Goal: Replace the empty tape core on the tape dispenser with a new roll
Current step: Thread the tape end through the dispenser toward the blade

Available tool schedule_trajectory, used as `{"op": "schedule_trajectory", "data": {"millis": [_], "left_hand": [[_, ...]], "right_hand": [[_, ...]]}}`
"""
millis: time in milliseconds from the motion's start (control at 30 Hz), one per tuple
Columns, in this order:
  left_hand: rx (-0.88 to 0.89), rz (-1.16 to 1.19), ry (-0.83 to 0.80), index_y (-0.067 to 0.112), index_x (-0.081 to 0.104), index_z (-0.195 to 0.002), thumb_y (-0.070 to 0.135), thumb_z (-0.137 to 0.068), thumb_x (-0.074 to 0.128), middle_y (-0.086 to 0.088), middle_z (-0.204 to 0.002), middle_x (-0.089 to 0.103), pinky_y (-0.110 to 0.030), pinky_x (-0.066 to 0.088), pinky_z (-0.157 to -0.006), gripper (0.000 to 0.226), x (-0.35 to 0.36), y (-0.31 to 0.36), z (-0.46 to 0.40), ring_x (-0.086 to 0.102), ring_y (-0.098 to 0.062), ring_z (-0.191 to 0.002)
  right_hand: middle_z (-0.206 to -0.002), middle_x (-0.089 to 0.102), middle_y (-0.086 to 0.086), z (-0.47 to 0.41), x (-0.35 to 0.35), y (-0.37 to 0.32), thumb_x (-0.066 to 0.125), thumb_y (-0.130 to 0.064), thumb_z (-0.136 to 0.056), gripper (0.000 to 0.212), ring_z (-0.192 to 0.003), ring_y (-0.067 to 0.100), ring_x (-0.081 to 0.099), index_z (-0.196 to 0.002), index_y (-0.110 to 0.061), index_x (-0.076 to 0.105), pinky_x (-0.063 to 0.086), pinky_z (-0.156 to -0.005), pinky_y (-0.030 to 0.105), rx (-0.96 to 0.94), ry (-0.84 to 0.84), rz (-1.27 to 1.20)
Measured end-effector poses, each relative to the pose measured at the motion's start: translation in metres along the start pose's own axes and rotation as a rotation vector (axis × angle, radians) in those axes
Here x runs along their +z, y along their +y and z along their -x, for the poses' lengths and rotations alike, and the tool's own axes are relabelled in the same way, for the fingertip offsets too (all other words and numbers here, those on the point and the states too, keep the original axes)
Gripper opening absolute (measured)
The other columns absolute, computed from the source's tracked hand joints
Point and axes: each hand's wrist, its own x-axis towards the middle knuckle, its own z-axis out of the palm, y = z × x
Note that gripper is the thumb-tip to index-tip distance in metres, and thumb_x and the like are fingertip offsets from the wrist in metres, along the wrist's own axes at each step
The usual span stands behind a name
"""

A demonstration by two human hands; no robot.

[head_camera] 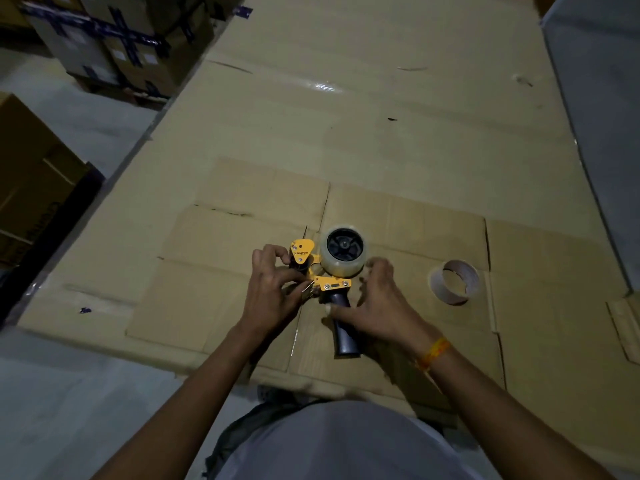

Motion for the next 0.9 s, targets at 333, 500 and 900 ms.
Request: {"op": "schedule_trajectory", "data": {"millis": [333, 500, 900], "left_hand": [[-0.061, 0.027, -0.089, 0.015, 0.087, -0.082, 0.032, -0.081, 0.092, 0.003, -0.093, 0.052, -0.027, 0.045, -0.067, 0.018, -0.014, 0.005, -0.007, 0.049, -0.018, -0.097], [-0.119, 0.118, -0.113, 0.009, 0.087, -0.082, 0.016, -0.081, 0.095, -0.007, -0.092, 0.053, -0.009, 0.035, -0.072, 0.011, -0.027, 0.009, -0.003, 0.050, -0.019, -0.093], [0.078, 0.030, -0.240, 0.010, 0.089, -0.086, 0.014, -0.078, 0.096, -0.007, -0.091, 0.052, -0.026, 0.038, -0.069, 0.012, -0.043, -0.009, -0.011, 0.046, -0.014, -0.092]], "right_hand": [[-0.106, 0.068, 0.011, -0.004, 0.037, -0.003, 0.074, -0.031, -0.092, 0.031, -0.089, 0.026, 0.065, -0.113, -0.009, 0.066, 0.049, -0.066, 0.032, 0.131, -0.044, 0.046], [-0.099, 0.067, 0.013, -0.002, 0.035, 0.008, 0.068, -0.031, -0.090, 0.022, -0.079, 0.028, 0.055, -0.101, -0.014, 0.059, 0.039, -0.066, 0.032, 0.076, 0.057, 0.163], [-0.111, 0.073, 0.016, -0.015, 0.017, 0.022, 0.066, -0.032, -0.097, 0.030, -0.100, 0.039, 0.070, -0.120, -0.013, 0.065, 0.044, -0.070, 0.035, -0.013, 0.097, 0.384]]}}
